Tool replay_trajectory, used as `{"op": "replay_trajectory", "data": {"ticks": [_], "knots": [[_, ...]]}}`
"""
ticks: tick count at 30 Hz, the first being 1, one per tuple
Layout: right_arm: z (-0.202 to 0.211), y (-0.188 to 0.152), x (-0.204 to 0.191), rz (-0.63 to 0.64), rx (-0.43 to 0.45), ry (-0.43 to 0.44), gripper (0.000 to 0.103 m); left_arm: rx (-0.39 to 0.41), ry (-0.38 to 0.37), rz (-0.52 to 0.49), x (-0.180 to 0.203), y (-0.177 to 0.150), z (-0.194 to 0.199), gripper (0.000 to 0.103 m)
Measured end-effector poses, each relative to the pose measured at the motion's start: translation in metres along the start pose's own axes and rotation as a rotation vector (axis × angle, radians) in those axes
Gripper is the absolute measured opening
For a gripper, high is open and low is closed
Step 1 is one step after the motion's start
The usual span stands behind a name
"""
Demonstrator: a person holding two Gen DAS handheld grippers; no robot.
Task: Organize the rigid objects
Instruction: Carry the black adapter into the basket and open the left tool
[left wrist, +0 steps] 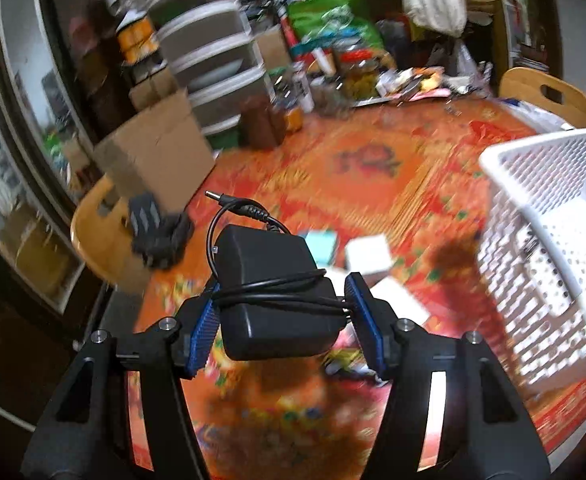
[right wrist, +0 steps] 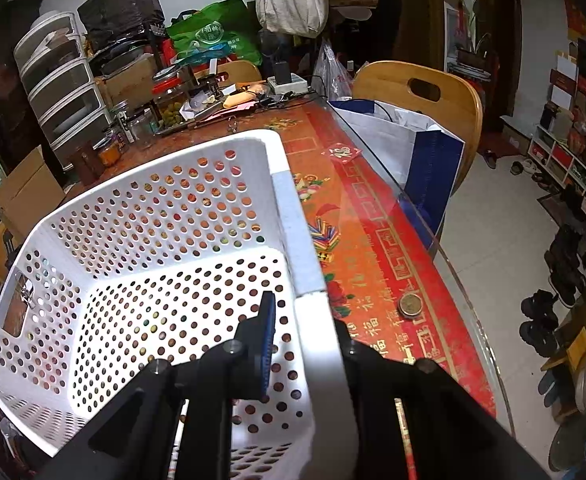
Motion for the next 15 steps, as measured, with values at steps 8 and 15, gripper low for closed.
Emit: {"op": "replay_trajectory", "data": {"ticks": [8, 15], "knots": [[-0.002, 0.000, 0.000, 0.005, 0.000, 0.007, 0.014, 0.066, -0.065, -0.145, 0.074, 0.062, 0.030, 0.057], [-0.003, 0.001, -0.001, 0.006, -0.004, 0.020, 0.014, -0.001, -0.133, -0.357, 0.169, 0.082, 0.024, 0.057]]}}
Point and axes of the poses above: each gripper's, at about its wrist camera, not at the fingertips, and z roughly against the way its jaws point, x to its right, y to its top, the point moved 4 cm from there along -z, roughly the way its jaws point, and after that the axes turned 2 degrees about z, right-handed, at the moved point
